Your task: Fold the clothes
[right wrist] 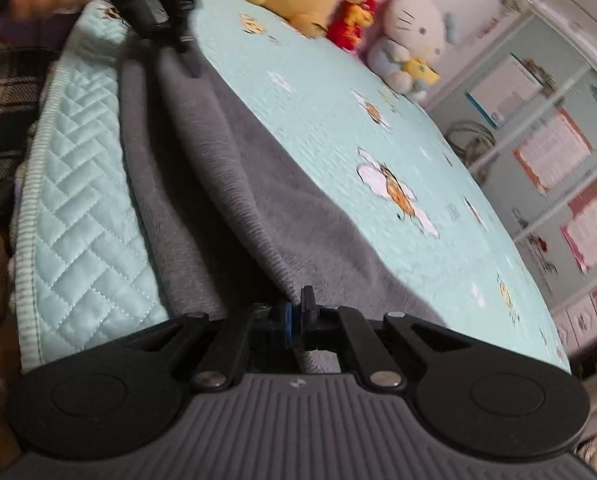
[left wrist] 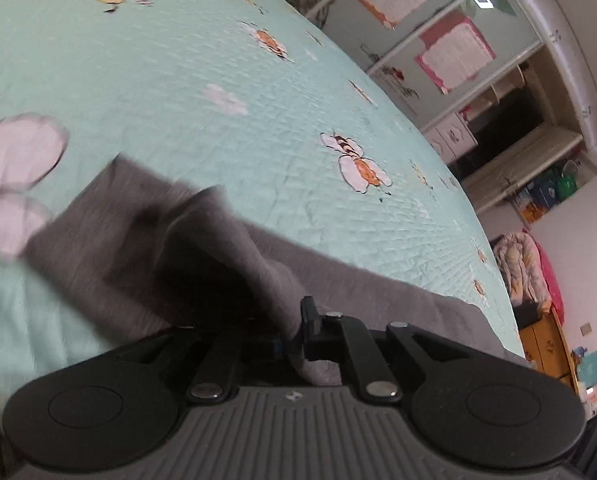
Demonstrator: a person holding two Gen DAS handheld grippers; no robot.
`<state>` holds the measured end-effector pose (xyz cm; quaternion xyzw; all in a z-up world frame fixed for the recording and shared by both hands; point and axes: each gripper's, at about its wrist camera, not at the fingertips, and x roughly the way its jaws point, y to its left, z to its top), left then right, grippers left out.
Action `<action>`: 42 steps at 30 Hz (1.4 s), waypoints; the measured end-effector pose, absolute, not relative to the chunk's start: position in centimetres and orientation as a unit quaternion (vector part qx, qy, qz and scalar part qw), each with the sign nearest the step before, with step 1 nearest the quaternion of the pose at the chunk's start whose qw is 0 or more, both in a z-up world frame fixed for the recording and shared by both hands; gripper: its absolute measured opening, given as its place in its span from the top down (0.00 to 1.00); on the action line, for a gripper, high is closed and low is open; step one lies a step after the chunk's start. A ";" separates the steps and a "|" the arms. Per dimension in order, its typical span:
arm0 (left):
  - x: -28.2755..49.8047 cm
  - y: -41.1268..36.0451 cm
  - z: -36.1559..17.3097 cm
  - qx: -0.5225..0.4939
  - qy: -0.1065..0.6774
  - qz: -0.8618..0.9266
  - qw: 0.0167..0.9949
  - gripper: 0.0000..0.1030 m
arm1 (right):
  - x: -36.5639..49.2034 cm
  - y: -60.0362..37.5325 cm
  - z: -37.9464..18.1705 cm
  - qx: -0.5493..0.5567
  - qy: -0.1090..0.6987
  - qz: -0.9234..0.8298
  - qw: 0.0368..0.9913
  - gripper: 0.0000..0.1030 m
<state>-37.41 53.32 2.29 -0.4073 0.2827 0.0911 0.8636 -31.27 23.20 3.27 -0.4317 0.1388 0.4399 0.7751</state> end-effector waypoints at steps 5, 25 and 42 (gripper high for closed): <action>-38.4 53.7 1.7 -0.455 0.249 0.102 0.849 0.54 | -30.7 23.2 3.0 -0.412 0.150 0.433 0.787 0.98; -40.2 58.5 -0.6 -0.441 0.246 0.152 0.849 0.94 | -32.3 27.0 2.6 -0.428 0.160 0.451 0.767 0.98; -45.8 57.1 7.2 -0.463 0.149 0.246 0.838 0.62 | -33.1 26.9 2.0 -0.418 0.154 0.448 0.775 0.98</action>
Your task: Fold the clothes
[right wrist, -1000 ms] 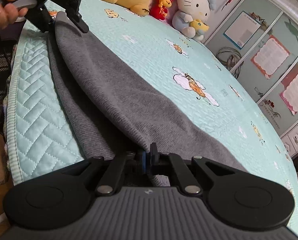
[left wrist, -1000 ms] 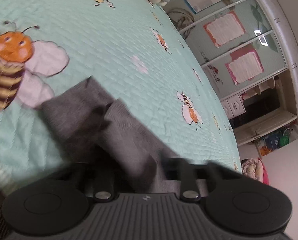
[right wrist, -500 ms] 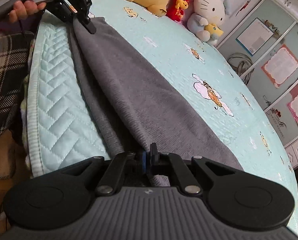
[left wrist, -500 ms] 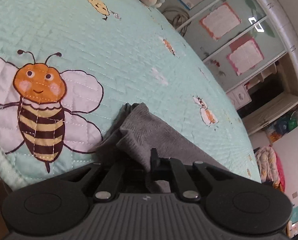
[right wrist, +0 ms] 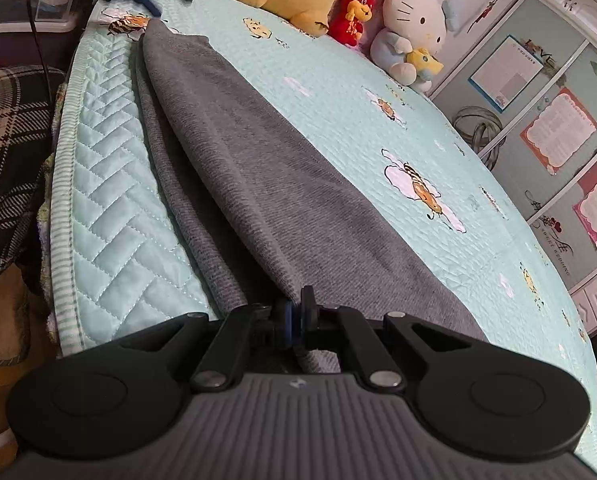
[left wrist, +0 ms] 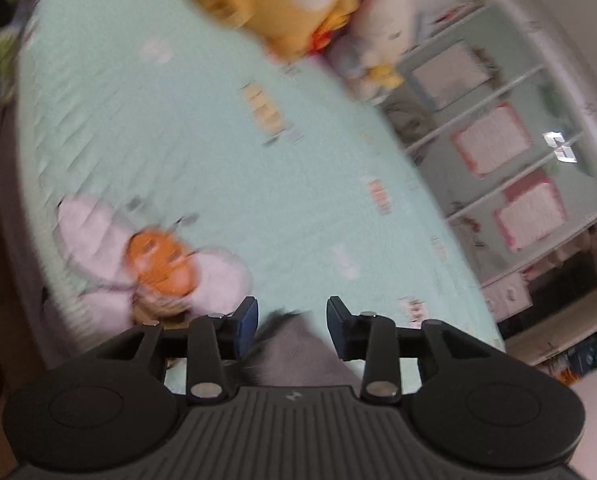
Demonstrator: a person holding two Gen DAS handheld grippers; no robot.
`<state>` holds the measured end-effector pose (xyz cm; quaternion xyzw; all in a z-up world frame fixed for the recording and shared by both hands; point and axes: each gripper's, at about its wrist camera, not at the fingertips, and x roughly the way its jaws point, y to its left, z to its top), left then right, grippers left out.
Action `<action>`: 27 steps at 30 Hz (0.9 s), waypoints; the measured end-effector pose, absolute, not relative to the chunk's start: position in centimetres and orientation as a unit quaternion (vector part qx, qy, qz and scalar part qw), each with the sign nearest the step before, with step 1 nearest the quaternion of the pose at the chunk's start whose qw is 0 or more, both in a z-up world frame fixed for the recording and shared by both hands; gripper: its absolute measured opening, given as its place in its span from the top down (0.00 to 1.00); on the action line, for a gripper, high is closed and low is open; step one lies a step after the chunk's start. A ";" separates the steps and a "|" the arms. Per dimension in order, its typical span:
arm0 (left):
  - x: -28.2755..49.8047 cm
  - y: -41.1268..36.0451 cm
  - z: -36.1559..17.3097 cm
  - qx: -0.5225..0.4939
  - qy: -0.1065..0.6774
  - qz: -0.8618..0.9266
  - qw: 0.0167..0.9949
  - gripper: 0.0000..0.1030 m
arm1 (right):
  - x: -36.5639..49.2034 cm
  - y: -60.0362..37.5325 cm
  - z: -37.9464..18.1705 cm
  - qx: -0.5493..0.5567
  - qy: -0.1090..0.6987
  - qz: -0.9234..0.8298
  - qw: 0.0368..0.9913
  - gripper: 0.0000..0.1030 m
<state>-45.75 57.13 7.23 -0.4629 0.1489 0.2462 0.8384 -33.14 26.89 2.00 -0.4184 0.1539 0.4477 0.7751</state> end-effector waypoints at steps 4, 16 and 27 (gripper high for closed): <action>-42.6 54.1 8.4 -0.427 0.186 0.144 0.873 0.52 | -33.3 26.6 2.1 -0.418 0.147 0.447 0.777 0.98; -41.2 54.6 2.3 -0.448 0.274 0.165 0.835 0.80 | -33.9 25.7 2.2 -0.413 0.129 0.455 0.778 0.89; -36.9 46.6 7.6 -0.294 0.311 0.108 0.897 0.60 | -33.1 21.1 6.5 -0.248 0.188 0.496 0.811 0.59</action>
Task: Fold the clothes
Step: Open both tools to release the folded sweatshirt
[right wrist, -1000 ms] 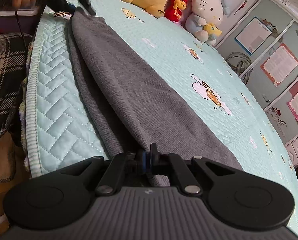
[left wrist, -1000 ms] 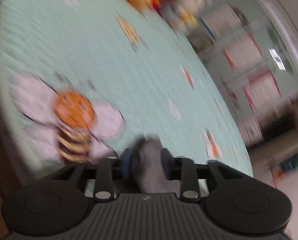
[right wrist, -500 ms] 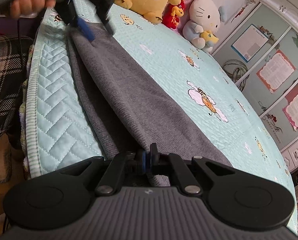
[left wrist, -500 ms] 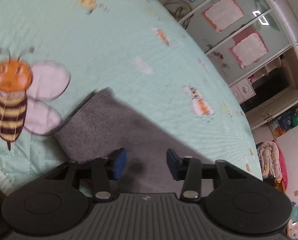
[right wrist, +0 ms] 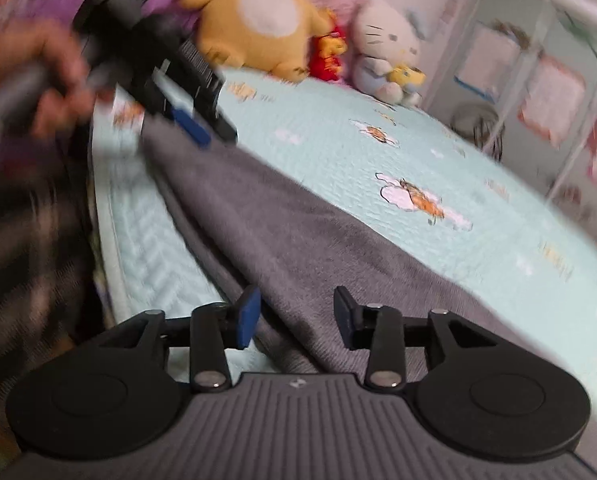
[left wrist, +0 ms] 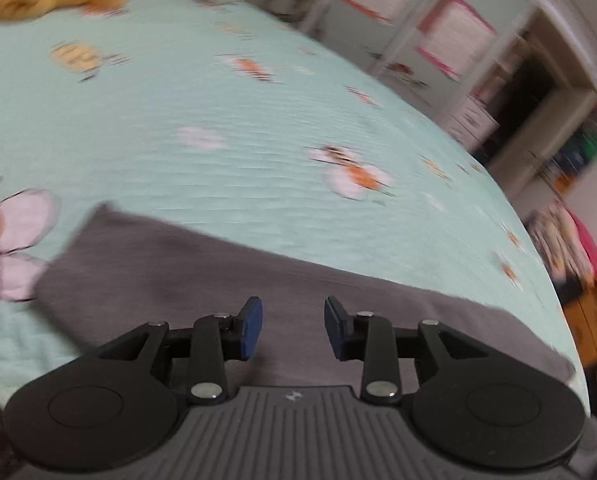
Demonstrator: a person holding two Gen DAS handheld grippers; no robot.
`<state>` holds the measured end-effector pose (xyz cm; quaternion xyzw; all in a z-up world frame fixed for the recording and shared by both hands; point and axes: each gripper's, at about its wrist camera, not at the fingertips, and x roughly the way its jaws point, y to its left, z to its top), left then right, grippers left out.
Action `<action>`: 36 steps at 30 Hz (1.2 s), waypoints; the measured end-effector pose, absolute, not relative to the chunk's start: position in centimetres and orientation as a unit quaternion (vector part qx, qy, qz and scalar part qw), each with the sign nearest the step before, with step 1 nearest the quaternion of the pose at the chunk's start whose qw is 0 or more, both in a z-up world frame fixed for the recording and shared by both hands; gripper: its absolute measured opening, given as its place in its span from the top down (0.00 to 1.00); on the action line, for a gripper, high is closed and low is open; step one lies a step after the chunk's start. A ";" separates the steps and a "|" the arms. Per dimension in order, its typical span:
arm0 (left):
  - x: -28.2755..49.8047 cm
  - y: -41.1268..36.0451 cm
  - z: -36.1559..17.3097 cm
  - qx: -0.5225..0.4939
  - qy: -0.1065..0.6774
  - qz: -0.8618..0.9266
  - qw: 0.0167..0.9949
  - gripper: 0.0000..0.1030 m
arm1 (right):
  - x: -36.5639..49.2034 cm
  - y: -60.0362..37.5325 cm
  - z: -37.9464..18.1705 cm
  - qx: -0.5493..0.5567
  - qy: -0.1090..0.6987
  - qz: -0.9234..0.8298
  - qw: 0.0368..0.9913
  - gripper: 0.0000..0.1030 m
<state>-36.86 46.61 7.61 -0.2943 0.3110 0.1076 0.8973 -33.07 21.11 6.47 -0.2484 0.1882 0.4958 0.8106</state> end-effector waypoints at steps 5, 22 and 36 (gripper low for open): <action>-34.5 43.8 7.0 -0.274 0.343 0.067 0.896 0.59 | -31.2 19.6 7.4 -0.208 0.226 0.475 0.825 0.58; -33.7 44.0 5.0 -0.294 0.366 0.078 0.880 0.50 | -34.1 23.7 3.4 -0.402 0.121 0.464 0.780 0.61; -33.6 44.1 3.9 -0.239 0.379 0.076 0.891 0.51 | -34.8 24.0 2.4 -0.423 0.168 0.494 0.741 0.98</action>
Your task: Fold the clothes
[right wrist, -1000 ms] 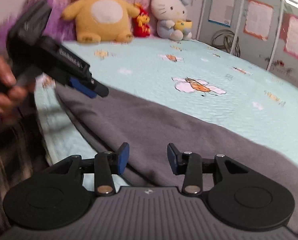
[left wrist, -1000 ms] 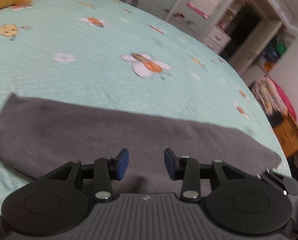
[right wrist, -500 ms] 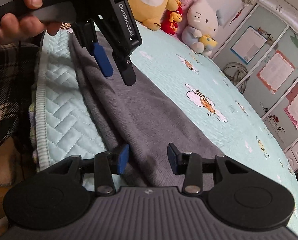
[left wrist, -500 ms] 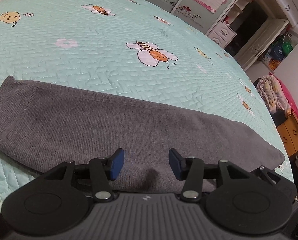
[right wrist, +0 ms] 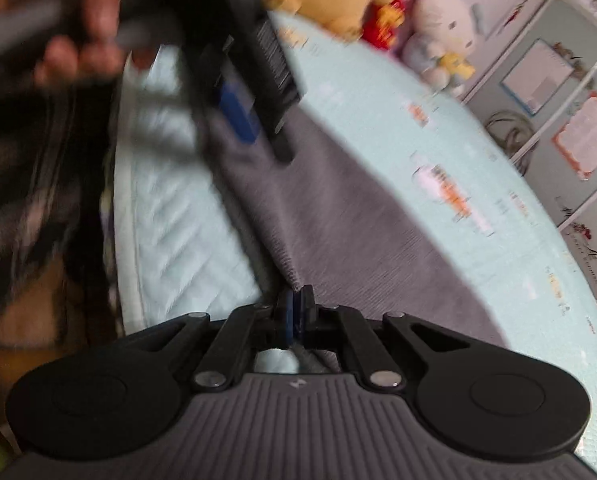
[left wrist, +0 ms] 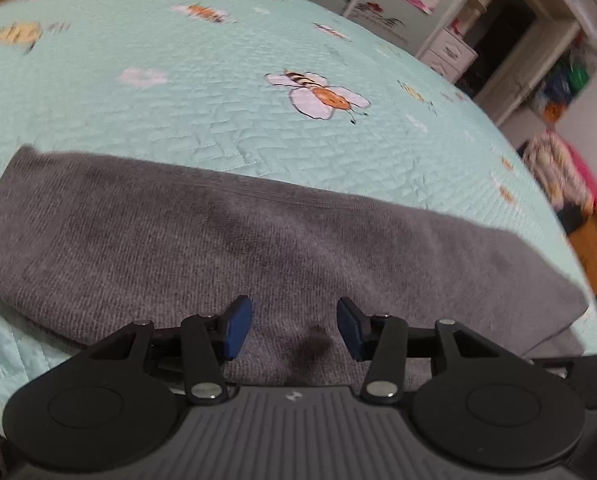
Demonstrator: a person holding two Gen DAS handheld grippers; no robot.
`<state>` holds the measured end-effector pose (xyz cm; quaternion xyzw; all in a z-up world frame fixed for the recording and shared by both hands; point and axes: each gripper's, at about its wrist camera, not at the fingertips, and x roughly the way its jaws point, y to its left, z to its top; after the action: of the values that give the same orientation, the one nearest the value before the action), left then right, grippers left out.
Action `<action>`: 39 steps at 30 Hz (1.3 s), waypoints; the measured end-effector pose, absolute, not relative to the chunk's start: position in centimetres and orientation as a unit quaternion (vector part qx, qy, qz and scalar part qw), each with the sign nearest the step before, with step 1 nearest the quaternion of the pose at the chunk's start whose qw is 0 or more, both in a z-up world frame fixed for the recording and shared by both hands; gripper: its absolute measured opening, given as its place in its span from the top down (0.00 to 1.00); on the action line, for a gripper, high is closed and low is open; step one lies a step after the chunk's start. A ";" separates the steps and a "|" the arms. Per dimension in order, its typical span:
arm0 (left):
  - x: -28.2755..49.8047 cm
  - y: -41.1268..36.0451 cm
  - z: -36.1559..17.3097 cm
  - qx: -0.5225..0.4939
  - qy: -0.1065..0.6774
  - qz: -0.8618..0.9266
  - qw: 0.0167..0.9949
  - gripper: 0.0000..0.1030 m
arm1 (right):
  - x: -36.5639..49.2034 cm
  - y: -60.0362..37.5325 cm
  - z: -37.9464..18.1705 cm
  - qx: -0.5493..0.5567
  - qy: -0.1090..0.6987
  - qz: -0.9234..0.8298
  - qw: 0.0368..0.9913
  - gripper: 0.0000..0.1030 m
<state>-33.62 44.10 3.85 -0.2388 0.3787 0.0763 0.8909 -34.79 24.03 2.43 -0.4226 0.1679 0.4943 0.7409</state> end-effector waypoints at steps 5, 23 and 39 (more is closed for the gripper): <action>-33.6 44.0 3.6 -0.223 0.379 0.071 0.896 0.51 | -34.3 23.2 3.5 -0.380 0.195 0.508 0.748 0.93; -34.3 43.6 3.1 -0.205 0.365 0.059 0.906 0.50 | -27.9 21.2 2.3 0.014 0.401 0.491 0.773 0.91; -34.6 43.6 6.4 -0.160 0.378 0.119 0.904 0.51 | -29.1 24.2 2.7 -0.065 0.381 0.495 0.778 0.88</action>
<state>-34.63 43.58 6.42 -0.1597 0.3781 0.1192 0.9041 -29.07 24.22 2.66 -0.0654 0.3811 0.4948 0.7782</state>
